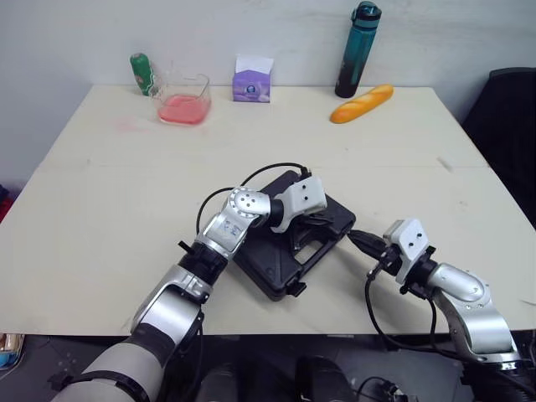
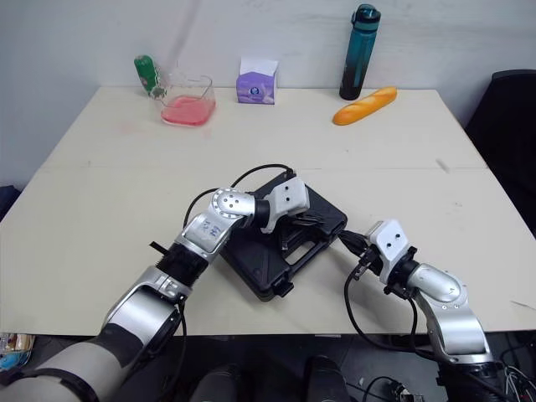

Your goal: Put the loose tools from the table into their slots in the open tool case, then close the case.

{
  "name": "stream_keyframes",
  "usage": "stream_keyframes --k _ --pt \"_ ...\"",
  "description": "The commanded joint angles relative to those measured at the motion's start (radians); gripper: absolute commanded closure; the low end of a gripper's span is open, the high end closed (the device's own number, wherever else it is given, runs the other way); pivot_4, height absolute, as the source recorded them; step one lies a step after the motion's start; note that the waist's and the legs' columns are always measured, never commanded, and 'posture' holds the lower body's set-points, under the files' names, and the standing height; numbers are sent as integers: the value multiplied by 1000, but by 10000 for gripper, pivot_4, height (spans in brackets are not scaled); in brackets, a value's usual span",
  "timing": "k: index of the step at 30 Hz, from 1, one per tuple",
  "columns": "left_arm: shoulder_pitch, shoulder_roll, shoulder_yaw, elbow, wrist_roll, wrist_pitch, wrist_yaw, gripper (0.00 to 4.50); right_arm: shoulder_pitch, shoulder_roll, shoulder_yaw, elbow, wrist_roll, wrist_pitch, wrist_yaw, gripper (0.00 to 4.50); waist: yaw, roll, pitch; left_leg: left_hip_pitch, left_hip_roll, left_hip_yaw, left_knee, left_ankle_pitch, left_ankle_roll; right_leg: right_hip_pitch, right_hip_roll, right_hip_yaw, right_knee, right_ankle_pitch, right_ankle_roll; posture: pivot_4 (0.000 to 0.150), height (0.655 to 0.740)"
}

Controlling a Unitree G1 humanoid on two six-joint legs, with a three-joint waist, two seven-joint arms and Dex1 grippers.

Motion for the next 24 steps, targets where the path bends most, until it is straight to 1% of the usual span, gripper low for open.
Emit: stream_keyframes --k 1,3,5,7,9,11,14,17,20,24 --pt "36 57 31 -129 -65 53 -94 44830 41 -32 -41 -58 34 -20 33 44914 -1 2 4 0 0 1 0 0 0 -1 1 -2 0 0 0 1500 7400" --pt "49 102 56 -252 -122 90 -154 44830 74 -45 -50 -72 43 -24 52 44914 -2 3 13 -1 0 1 0 0 0 -2 6 -2 0 0 0 1500 7400" --pt "77 143 77 -364 -174 90 -197 44830 106 -54 -51 -82 49 -33 73 44914 -1 5 21 -4 0 1 0 1 -1 -3 7 -2 0 0 1 1500 7400" --pt "98 169 90 -423 -202 90 -218 44830 122 -56 -45 -90 51 -39 85 44914 0 5 22 -6 0 1 0 3 -2 -5 7 -3 2 0 1 1500 7400" --pt "128 202 96 -468 -207 65 -234 44830 134 -52 -35 -96 54 -51 97 44914 1 5 22 -7 -1 1 0 3 -1 -5 8 -3 1 1 2 1500 7400" --pt "155 214 103 -494 -213 16 -240 44830 140 -41 -29 -100 55 -72 101 44914 2 5 22 -7 -2 1 0 3 0 -4 8 -3 0 1 3 1500 7400" --pt "244 255 146 -593 -266 39 -238 44830 177 -37 18 -129 37 -107 123 44914 1 5 22 -10 -2 -1 0 3 1 -5 8 -3 -2 2 4 1500 7400" --pt "307 308 150 -652 -272 30 -250 44830 202 -37 44 -136 38 -125 135 44914 1 5 22 -12 -2 -2 0 3 1 -6 8 -5 -3 2 4 1500 7400" --pt "354 338 160 -696 -271 57 -215 44830 251 -53 87 -159 21 -165 170 44914 5 6 22 -12 -3 -2 1 4 1 -6 7 -5 -3 2 4 1500 7400" --pt "396 387 137 -715 -226 31 -212 44830 272 -63 84 -139 25 -188 183 44914 6 6 22 -12 -4 -3 1 4 2 -5 7 -4 -5 2 4 1500 7400"
